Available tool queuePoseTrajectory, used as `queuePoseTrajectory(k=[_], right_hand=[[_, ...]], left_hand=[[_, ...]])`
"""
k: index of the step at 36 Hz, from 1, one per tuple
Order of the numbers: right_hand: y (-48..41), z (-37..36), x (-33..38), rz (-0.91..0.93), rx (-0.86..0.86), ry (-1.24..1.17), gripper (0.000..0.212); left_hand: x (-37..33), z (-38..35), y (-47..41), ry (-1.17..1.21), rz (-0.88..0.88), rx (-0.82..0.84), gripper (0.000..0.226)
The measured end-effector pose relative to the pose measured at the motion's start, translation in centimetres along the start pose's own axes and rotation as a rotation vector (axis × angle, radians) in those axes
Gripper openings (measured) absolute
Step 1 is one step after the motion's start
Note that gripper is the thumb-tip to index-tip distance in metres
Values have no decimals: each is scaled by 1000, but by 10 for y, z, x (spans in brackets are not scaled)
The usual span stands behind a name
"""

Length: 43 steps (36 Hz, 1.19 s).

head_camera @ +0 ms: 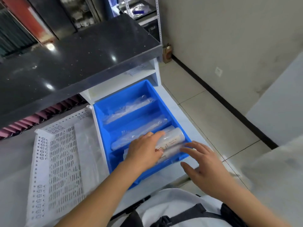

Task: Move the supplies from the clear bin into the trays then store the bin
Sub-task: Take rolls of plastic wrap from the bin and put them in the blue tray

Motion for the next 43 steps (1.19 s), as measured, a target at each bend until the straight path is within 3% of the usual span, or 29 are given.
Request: queuePoseTrajectory(k=[13,16,18,21,24,28,37,43], right_hand=[[-19,23,11,63,69,53,43],[-28,24,29,130,73,77,47],[-33,18,39,177,108,118,52],[-41,4,49,211,168,141,58],[-46,-9,54,193,208,145,62],[-46,-20,55,178,216,219,63],[-19,-25,67,142,251,187,62],[21,-46,101,220,266,156,65]], left_hand=[[8,-8,2,174,47,8,67],[14,-2,14,294,91,-70,68],[31,5,32,442,209,-211,68],[67,-6,72,860,513,-356,68],[81,-28,93,1265,724,-334,65],[78,-43,81,1533,723,-179,39],[80,-27,105,1561,660,-106,41],[96,-2,185,1405,504,-425,59]])
Point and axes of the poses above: each hand's wrist, its own y-axis away from the middle knuckle, its own z-axis out of the back of the hand, x = y × z, the point moved 9 cm from there along -y, towards the middle knuckle, and after that the axes turned 2 degrees about x, right-handed, at the moved point
